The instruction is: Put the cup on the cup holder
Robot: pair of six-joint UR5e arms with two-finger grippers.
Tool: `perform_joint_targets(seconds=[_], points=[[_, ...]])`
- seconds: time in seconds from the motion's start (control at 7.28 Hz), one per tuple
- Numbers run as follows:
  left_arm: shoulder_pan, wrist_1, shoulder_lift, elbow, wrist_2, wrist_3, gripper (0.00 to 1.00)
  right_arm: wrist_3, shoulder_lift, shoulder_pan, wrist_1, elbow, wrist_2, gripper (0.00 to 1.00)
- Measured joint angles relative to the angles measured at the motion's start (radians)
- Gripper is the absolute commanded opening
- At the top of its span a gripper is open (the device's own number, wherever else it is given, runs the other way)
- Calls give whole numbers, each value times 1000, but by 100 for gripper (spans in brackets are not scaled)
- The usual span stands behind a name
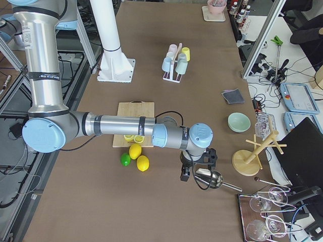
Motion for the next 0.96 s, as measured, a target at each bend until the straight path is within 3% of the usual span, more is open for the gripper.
perform_joint_targets(seconds=[0.96], points=[[0,2,1,-2,22,2,99,0,1,0,0,-2,0,100]])
